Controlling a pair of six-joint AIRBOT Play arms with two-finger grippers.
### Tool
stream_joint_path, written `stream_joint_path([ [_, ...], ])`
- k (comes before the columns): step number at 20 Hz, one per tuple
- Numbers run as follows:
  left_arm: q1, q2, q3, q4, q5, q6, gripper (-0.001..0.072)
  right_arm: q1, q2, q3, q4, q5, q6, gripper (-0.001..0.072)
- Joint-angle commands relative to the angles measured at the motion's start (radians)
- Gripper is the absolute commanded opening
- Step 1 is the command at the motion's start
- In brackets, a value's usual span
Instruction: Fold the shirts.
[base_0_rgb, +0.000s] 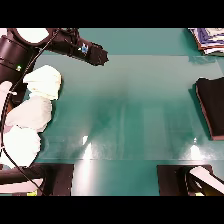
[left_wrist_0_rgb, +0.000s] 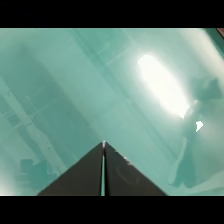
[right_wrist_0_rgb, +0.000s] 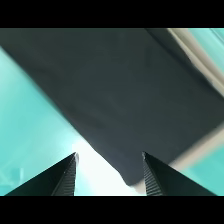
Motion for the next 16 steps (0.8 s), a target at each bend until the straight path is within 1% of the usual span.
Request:
stream_joint_path([
  [1, 0.000, 0.000, 0.000, 0.000, -0.003, 0.004, 0.0025, -0.040, 0.052, -0.083, -0.056, 0.003, 0.010, 0.0482],
  [3, 0.000, 0.000, 0.000, 0.000, -0.004, 0.003, 0.0025, -0.001, 0.052, -0.068, -0.021, 0.005, 0.021, 0.0482],
  [5, 0.000, 0.000, 0.000, 0.000, -0.003, 0.003, 0.0025, 0.079, 0.052, -0.043, 0.082, 0.013, 0.021, 0.0481],
  [7, 0.000, 0.000, 0.000, -0.001, -0.024, 0.002, 0.0025, 0.202, 0.052, -0.036, 0.201, 0.011, 0.020, 0.0481],
  [8, 0.000, 0.000, 0.000, -0.001, -0.024, 0.002, 0.0025, 0.276, 0.051, -0.037, 0.237, 0.006, 0.020, 0.0479],
  [10, 0.000, 0.000, 0.000, -0.001, -0.021, 0.002, 0.0025, 0.427, 0.051, -0.038, 0.249, -0.007, 0.020, 0.0474],
  [11, 0.000, 0.000, 0.000, -0.001, -0.021, 0.003, 0.0025, 0.499, 0.051, -0.039, 0.249, -0.012, 0.020, 0.0421],
  [12, 0.000, 0.000, 0.000, -0.001, -0.021, 0.002, 0.0025, 0.574, 0.051, -0.039, 0.249, -0.023, 0.020, 0.0349],
  [13, 0.000, 0.000, 0.000, -0.001, -0.021, 0.002, 0.0025, 0.637, 0.051, -0.039, 0.249, -0.032, 0.019, 0.0254],
  [15, 0.000, 0.000, 0.000, -0.001, -0.021, 0.002, 0.0025, 0.759, 0.051, -0.039, 0.248, -0.038, 0.016, 0.0020],
  [16, 0.000, 0.000, 0.000, -0.001, -0.021, 0.002, 0.0025, 0.804, 0.051, -0.039, 0.248, -0.038, -0.001, 0.0019],
])
